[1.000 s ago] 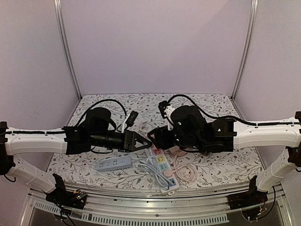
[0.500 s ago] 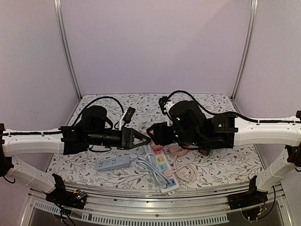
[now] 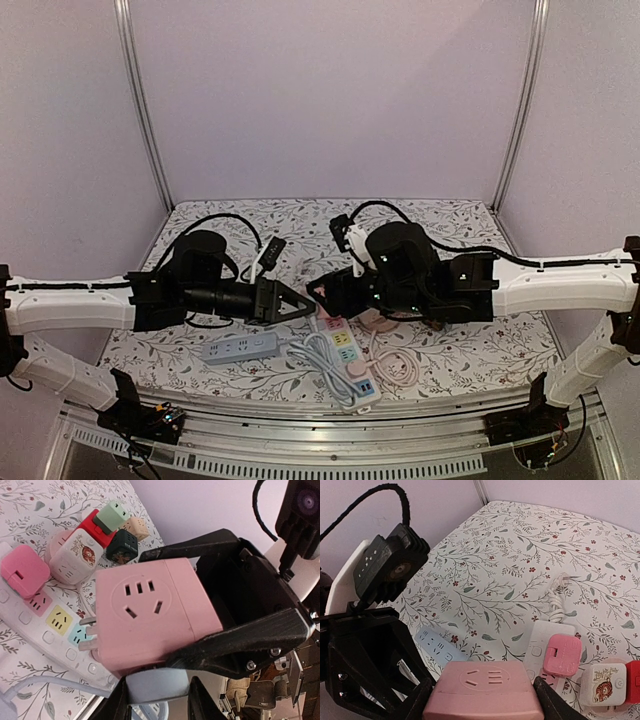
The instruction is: Pull the plug off the socket
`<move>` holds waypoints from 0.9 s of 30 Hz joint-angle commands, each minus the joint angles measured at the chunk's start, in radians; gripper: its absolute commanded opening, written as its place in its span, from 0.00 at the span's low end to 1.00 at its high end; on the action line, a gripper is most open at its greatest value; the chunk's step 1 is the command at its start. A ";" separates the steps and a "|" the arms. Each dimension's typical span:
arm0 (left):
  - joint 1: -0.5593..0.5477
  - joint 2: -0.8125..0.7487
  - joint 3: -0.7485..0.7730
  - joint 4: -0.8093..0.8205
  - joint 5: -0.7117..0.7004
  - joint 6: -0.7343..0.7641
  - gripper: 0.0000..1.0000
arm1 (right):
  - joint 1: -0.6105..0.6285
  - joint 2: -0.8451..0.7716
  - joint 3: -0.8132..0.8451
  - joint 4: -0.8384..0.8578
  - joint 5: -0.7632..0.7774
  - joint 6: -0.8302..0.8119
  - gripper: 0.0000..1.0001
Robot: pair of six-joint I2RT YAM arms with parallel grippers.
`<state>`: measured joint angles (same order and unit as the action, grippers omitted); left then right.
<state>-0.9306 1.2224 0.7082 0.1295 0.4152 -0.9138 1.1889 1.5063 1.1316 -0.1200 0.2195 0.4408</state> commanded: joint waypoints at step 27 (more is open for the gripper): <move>0.098 -0.072 -0.082 -0.027 -0.120 -0.066 0.00 | 0.022 -0.053 0.038 -0.083 -0.050 0.029 0.00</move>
<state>-0.9119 1.1713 0.6548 0.1677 0.3969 -0.9516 1.2030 1.5574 1.2137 -0.2157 0.2798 0.5884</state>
